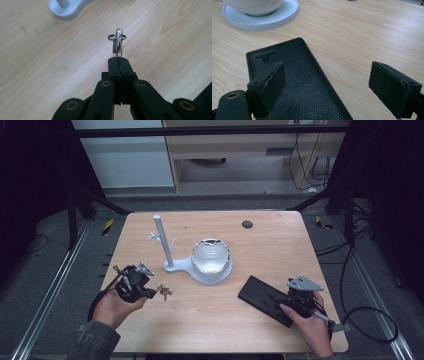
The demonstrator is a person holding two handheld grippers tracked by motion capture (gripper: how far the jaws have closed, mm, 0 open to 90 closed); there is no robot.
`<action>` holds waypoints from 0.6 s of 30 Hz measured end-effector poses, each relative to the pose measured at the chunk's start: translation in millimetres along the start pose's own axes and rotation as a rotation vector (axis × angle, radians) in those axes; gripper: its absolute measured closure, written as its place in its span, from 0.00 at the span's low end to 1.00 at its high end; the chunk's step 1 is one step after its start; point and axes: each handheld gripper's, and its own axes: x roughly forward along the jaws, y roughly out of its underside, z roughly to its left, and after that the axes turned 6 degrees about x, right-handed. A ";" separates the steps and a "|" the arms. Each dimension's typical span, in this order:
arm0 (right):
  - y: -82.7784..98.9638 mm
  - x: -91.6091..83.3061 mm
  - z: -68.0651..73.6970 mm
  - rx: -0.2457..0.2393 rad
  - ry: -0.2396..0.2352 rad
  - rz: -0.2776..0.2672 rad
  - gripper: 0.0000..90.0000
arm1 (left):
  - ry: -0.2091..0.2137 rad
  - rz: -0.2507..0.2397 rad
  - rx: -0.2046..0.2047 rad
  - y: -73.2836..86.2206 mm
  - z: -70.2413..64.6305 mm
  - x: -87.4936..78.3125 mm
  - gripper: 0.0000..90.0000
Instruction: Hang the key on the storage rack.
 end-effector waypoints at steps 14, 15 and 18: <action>-0.9 -3.2 4.0 -0.010 -0.002 -0.015 0.15 | -0.105 -0.023 -0.040 -37.9 44.6 -64.2 1.00; -0.4 -2.9 4.3 -0.010 -0.003 -0.014 0.15 | -0.106 -0.028 -0.044 -41.0 47.0 -67.2 1.00; 0.5 -2.1 4.0 -0.013 -0.004 -0.009 0.15 | -0.110 -0.026 -0.045 -49.7 53.3 -73.0 1.00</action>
